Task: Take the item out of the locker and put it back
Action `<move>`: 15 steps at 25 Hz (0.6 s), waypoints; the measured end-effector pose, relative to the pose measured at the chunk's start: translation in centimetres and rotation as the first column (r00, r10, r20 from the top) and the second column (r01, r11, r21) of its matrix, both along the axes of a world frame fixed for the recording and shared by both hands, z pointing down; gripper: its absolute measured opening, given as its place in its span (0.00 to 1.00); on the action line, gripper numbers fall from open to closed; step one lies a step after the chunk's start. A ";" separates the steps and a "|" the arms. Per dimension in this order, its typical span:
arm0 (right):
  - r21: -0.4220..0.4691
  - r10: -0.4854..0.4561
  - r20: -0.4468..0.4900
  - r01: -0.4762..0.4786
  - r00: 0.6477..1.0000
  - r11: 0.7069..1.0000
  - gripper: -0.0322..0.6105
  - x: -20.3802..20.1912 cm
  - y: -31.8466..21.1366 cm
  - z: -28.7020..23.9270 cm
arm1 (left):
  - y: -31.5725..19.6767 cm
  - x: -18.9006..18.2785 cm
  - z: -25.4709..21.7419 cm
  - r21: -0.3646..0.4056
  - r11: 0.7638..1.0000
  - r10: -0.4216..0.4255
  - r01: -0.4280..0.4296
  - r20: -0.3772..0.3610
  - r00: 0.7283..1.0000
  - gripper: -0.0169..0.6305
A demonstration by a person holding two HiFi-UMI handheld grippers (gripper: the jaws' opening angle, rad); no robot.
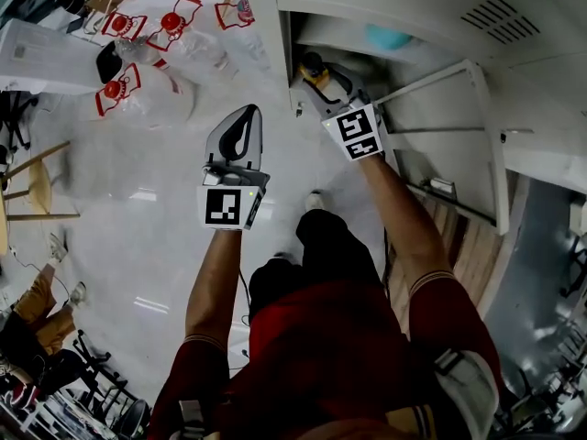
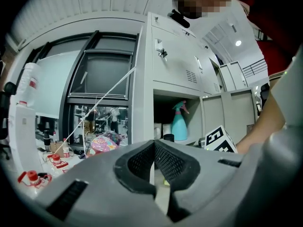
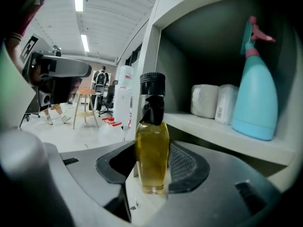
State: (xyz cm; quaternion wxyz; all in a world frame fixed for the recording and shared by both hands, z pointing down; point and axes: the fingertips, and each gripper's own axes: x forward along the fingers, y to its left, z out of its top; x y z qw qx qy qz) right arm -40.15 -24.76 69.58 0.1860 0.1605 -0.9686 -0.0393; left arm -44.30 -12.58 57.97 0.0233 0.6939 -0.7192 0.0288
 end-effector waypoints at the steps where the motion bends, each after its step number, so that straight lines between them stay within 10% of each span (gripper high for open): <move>1: 0.000 0.005 0.005 -0.005 1.000 1.000 0.34 0.3 0.4 -0.7 | 0.2 0.3 -0.4 -0.001 1.000 0.007 -0.007 0.003 1.000 0.04; 15: -0.019 0.076 0.088 -0.074 0.993 0.997 0.34 4.8 6.8 -10.8 | 3.7 4.3 -7.2 0.036 0.996 0.085 -0.085 0.002 0.996 0.04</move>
